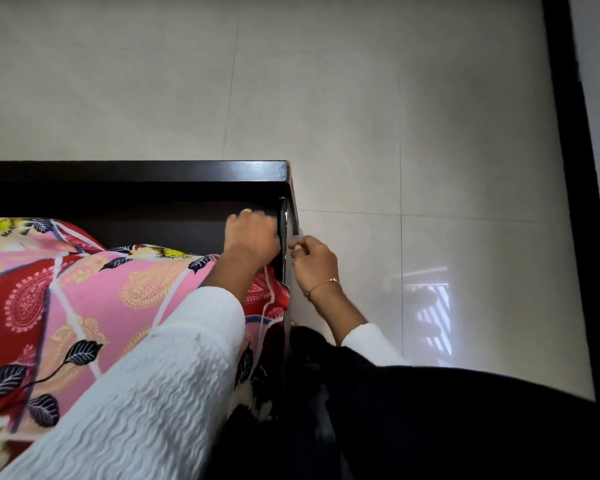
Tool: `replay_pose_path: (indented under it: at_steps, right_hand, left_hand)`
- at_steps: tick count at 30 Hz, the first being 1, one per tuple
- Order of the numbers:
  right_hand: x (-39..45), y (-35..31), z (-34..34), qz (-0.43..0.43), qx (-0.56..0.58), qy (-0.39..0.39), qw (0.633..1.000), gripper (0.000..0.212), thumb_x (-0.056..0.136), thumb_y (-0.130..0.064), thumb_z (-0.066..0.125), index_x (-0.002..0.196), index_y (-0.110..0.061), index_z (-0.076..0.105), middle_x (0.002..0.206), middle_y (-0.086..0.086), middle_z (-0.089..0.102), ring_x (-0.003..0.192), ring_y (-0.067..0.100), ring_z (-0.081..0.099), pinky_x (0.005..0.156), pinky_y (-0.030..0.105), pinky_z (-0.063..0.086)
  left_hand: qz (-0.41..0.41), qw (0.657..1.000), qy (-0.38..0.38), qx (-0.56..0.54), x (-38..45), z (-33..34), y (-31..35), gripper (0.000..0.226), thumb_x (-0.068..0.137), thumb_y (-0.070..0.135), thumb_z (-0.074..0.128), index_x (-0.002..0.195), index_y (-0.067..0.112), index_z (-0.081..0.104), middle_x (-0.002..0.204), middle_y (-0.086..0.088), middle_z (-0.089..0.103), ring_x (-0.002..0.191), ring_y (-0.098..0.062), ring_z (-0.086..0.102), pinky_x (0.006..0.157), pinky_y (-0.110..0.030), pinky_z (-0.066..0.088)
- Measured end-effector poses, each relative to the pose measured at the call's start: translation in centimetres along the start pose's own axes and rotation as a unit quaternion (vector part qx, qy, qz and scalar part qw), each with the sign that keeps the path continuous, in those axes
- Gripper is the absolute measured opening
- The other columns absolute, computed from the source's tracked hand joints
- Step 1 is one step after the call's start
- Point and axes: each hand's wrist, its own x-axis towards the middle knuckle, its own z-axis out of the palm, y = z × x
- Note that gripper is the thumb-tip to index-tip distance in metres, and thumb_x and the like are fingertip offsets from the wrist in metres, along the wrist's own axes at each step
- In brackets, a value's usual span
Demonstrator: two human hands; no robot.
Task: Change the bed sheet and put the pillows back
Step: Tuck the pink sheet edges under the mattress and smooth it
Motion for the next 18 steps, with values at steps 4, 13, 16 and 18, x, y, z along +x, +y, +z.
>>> replay_pose_path:
  at_steps: [4,13,16,18]
  right_hand:
    - [-0.7,-4.1,-1.8,-0.02,0.043,-0.001,0.999,0.021,0.091,-0.008,0.046,0.097,-0.007,0.067,0.105,0.014,0.067,0.1,0.03,0.061,0.093,0.041,0.047]
    - [-2.8,-21.6,-4.2,-0.173,-0.039,-0.105,0.979,0.017,0.091,-0.01,0.048,0.086,-0.016,0.063,0.096,0.013,0.068,0.093,0.03,0.062,0.084,0.036,0.048]
    - [-2.0,-28.9,-3.0,-0.198,-0.046,-0.169,0.964,0.025,0.093,-0.009,0.047,0.074,-0.021,0.057,0.091,0.012,0.066,0.09,0.029,0.062,0.079,0.033,0.048]
    - [-1.0,-33.7,-1.6,-0.196,-0.029,-0.207,0.958,0.027,0.094,-0.01,0.046,0.072,-0.023,0.057,0.09,0.012,0.066,0.088,0.028,0.062,0.075,0.033,0.048]
  left_hand:
    - [-0.141,0.936,0.074,-0.314,-1.9,-4.7,-0.4,0.022,0.088,0.022,0.05,0.098,0.02,0.069,0.109,-0.007,0.066,0.102,-0.029,0.059,0.078,-0.028,0.043]
    - [-0.233,0.676,0.168,-0.679,-4.0,-18.4,-5.0,0.014,0.084,0.012,0.056,0.075,0.013,0.067,0.082,-0.009,0.07,0.085,-0.026,0.066,0.075,-0.031,0.05]
    - [-0.277,0.581,0.16,-0.748,-2.9,-23.4,-9.0,0.016,0.086,0.014,0.052,0.075,0.014,0.063,0.078,-0.006,0.066,0.077,-0.023,0.063,0.068,-0.028,0.046]
    - [-0.293,0.524,0.176,-0.78,-1.8,-26.5,-11.9,0.015,0.088,0.015,0.051,0.076,0.014,0.061,0.073,-0.003,0.063,0.072,-0.02,0.059,0.069,-0.029,0.045]
